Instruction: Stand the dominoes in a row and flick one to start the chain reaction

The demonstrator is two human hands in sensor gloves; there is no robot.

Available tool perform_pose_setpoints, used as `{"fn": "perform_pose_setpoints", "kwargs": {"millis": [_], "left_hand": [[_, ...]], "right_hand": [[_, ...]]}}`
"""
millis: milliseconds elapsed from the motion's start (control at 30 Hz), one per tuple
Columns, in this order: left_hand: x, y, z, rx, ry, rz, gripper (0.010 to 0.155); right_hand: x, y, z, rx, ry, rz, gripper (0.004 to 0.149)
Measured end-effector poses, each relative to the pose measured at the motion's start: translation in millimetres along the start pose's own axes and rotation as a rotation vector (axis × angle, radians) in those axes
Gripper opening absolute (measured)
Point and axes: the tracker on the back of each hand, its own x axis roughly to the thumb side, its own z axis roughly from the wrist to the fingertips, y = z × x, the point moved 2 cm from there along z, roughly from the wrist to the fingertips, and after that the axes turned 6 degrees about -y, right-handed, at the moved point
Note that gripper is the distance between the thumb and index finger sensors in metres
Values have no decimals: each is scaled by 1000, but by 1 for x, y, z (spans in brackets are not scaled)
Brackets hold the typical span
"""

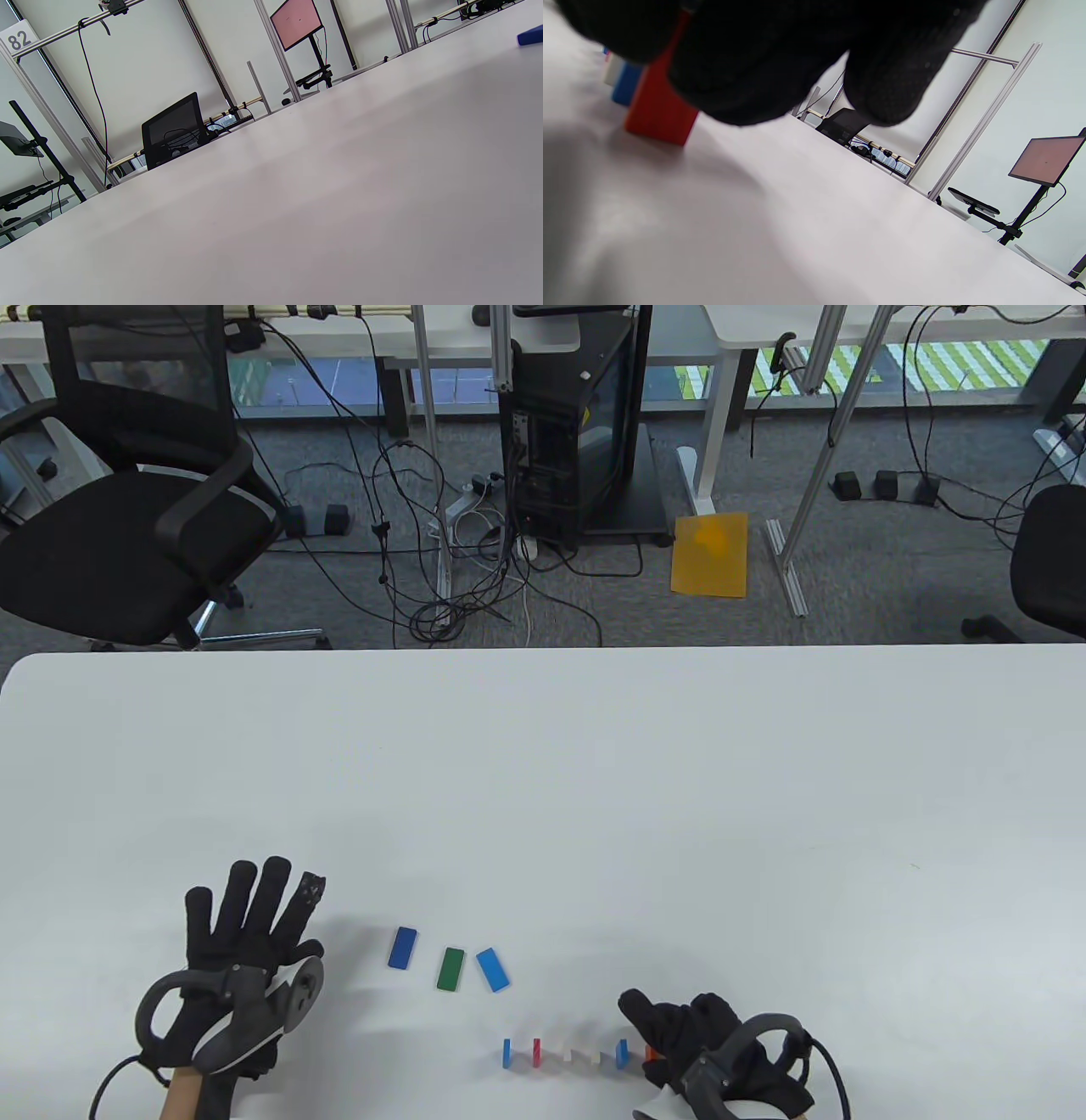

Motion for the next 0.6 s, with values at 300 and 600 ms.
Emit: {"fn": "perform_pose_setpoints", "kwargs": {"millis": [300,600], "left_hand": [[1,-1,0,0,5,2,70],[1,-1,-1,-1,7,6,70]], "right_hand": [[0,5,1,2,8,-4,81],[0,7,1,9,15,-11,80]]}}
